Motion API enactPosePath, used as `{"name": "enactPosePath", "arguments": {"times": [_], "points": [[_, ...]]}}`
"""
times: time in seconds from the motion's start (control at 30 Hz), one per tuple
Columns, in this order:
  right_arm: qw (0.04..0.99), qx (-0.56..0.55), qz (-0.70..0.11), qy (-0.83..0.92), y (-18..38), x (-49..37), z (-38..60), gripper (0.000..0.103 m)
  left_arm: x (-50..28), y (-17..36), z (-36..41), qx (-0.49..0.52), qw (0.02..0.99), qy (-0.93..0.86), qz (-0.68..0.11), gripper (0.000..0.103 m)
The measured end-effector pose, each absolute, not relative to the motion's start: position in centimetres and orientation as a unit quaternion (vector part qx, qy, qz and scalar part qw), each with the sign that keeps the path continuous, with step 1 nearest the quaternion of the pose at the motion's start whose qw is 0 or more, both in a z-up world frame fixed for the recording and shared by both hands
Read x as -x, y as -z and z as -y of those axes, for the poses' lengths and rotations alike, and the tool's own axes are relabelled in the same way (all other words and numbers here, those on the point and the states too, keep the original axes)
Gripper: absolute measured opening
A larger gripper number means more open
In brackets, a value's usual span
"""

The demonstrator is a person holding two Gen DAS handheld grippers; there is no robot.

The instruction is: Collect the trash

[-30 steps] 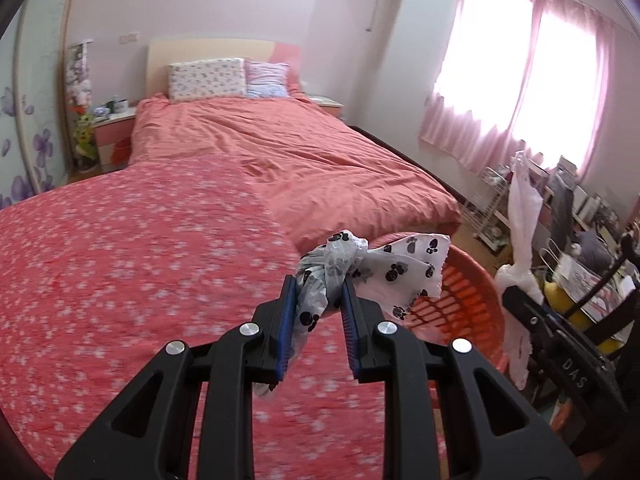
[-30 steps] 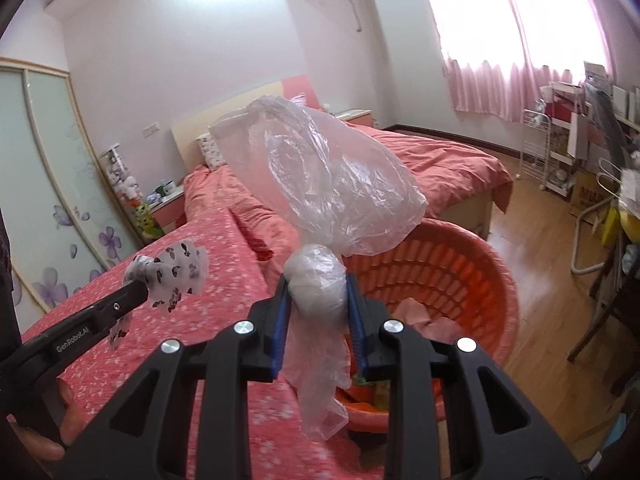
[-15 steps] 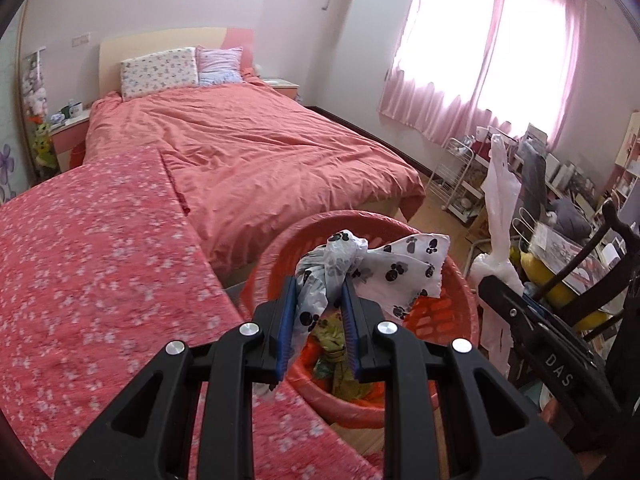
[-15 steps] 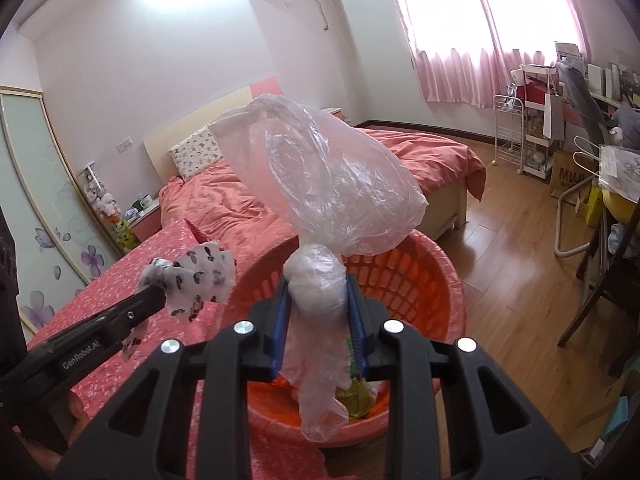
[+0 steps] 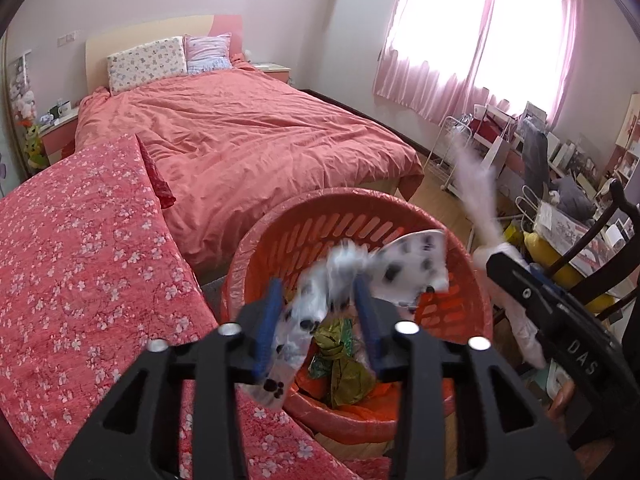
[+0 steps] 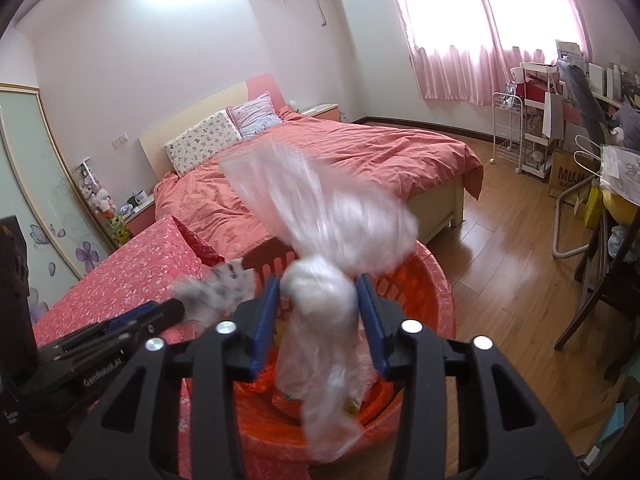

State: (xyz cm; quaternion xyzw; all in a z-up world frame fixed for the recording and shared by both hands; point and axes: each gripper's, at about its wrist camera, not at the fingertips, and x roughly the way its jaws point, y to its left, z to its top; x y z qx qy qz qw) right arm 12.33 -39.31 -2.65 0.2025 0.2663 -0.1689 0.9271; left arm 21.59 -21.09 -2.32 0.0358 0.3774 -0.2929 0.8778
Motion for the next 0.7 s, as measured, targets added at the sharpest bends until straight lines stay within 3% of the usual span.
{"name": "enactPosePath", "arguments": {"times": [0.13, 0.27, 0.47, 0.7], "points": [[0.925, -0.209, -0.266, 0.173, 2.9, -12.0, 39.4, 0.051, -21.5, 2.7, 20.8, -0.038, 0.878, 0.283, -0.383, 0.048], [0.927, -0.205, -0.257, 0.179, 2.5, -11.0, 39.3, 0.065, -21.3, 2.7, 19.1, -0.031, 0.882, 0.268, -0.387, 0.048], [0.936, -0.189, -0.235, 0.18, 0.8, -8.2, 36.8, 0.086, -18.5, 0.7, 14.5, -0.02, 0.907, 0.231, -0.352, 0.07], [0.949, -0.163, -0.207, 0.175, -1.2, -3.8, 31.9, 0.098, -13.4, -1.6, 9.4, -0.003, 0.935, 0.175, -0.307, 0.092]]}}
